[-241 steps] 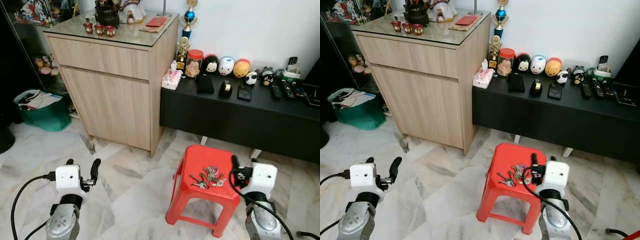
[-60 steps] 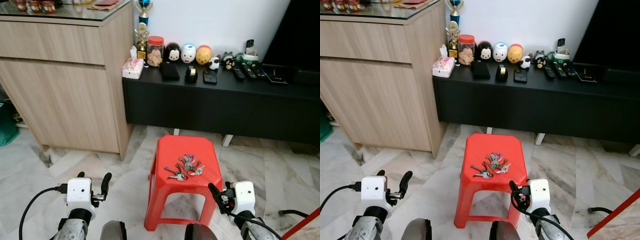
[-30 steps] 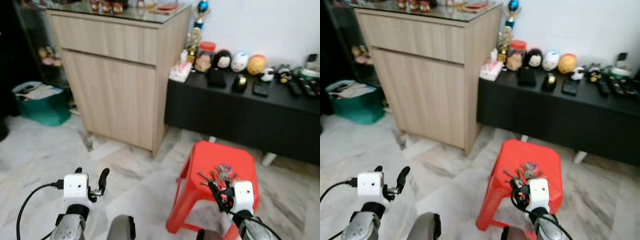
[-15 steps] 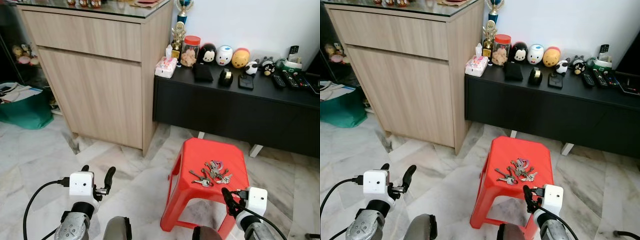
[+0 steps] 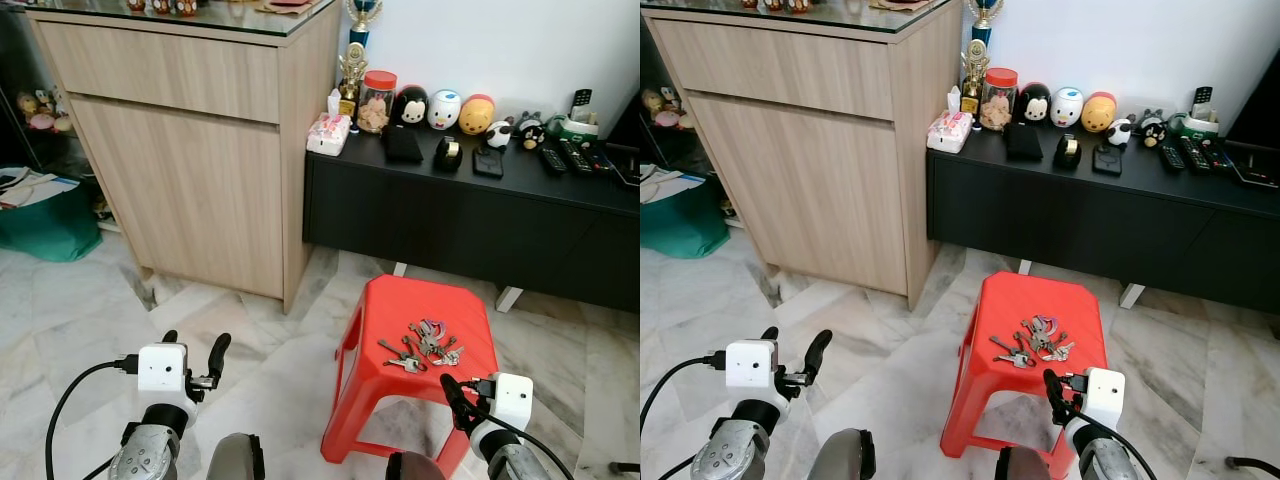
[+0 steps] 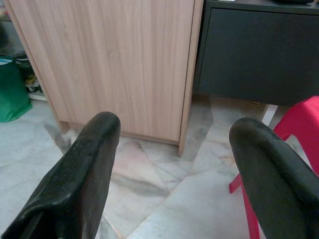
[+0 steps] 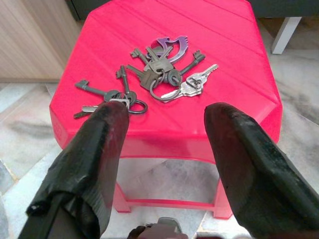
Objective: Hang keys on a hook
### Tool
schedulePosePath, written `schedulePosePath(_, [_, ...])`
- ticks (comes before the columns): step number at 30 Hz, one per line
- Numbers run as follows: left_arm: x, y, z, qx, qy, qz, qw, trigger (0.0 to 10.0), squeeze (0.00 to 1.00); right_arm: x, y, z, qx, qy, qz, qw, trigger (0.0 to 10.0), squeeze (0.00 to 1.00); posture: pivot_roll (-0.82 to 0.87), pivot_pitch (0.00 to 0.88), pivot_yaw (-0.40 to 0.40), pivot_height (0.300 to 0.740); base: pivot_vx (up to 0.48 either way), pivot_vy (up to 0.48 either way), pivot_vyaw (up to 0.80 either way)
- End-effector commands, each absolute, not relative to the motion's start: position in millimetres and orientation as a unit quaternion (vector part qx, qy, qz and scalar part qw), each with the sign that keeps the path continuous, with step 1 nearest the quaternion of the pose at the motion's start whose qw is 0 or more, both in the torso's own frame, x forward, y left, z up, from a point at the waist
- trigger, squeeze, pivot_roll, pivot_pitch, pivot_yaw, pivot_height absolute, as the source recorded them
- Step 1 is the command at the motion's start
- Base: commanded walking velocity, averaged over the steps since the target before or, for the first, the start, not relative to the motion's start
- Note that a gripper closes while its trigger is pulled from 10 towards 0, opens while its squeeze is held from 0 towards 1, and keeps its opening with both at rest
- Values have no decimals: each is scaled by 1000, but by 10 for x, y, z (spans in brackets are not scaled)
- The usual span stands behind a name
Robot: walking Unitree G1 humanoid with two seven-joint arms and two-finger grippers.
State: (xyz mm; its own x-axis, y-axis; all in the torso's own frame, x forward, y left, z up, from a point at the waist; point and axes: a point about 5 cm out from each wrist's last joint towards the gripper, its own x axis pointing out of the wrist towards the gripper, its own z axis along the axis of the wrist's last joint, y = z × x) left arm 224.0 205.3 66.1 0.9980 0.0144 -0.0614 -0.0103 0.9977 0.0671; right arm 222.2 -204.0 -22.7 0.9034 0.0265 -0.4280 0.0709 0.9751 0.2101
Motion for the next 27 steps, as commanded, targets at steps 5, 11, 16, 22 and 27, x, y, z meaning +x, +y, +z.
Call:
schedulePosePath(5, [2246, 2035, 689, 30, 25, 3, 999, 10000, 0, 2245, -2055, -219, 114, 220, -15, 969, 10000, 0, 22, 0, -83, 605, 327, 0, 0])
schedulePosePath(11, [2249, 2033, 696, 30, 24, 2, 999, 10000, 0, 2239, -2045, -218, 111, 220, -11, 969, 10000, 0, 22, 0, -84, 605, 347, 0, 0])
schedulePosePath(16, [2253, 2026, 698, 30, 23, 1, 999, 10000, 0, 2242, -2043, -216, 108, 219, -6, 970, 10000, 0, 23, 0, -85, 605, 350, 0, 0])
schedulePosePath(22, [2261, 2027, 704, 29, 19, 2, 999, 10000, 0, 2242, -2028, -208, 95, 218, 7, 971, 10000, 0, 23, 0, -88, 605, 336, 0, 0])
schedulePosePath(27, [2260, 2018, 701, 27, 21, 0, 999, 10000, 0, 2238, -2025, -198, 76, 217, 22, 973, 10000, 0, 22, 0, -88, 605, 0, 0, 0])
